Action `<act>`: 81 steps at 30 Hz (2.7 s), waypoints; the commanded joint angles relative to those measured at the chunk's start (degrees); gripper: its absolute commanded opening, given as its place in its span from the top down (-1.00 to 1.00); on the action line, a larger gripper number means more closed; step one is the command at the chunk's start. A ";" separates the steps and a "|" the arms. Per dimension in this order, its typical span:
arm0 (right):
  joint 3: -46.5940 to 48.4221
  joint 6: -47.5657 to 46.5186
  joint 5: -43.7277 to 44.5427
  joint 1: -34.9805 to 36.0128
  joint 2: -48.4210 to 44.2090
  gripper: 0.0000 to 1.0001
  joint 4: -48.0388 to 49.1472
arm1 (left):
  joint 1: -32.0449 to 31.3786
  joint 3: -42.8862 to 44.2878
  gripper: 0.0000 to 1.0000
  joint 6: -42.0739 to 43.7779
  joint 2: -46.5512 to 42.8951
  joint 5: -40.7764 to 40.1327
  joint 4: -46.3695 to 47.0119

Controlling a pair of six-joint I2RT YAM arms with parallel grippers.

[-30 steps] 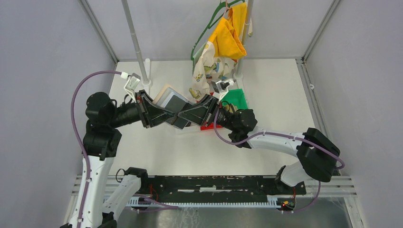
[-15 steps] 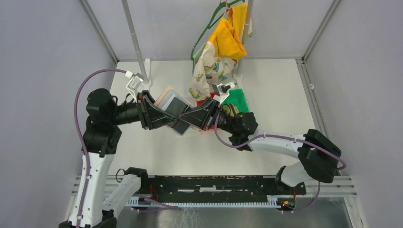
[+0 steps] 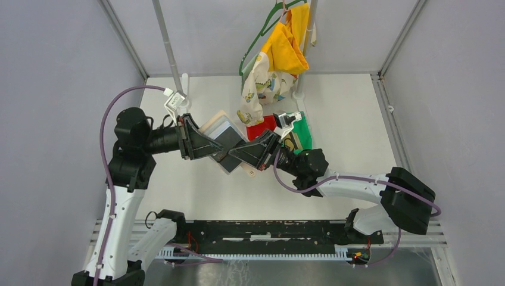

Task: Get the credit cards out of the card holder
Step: Remove the credit card from the card holder, then place the credit card in the storage box.

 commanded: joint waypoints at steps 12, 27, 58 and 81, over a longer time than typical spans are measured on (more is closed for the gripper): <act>-3.82 -0.49 0.09 0.10 -2.04 1.00 4.58 | 0.26 1.71 0.24 -5.65 -0.89 -2.28 8.70; 0.04 3.66 0.35 0.11 1.58 0.18 8.72 | 0.29 1.83 0.82 -4.08 -1.10 -2.69 8.10; -9.65 -9.54 -14.63 -14.56 -15.53 1.00 -30.50 | 0.28 7.26 0.52 13.01 -0.39 -17.06 -4.20; 30.47 -46.35 -0.05 -13.09 17.64 1.00 -78.02 | 0.29 7.39 0.53 26.46 0.01 -9.48 -13.42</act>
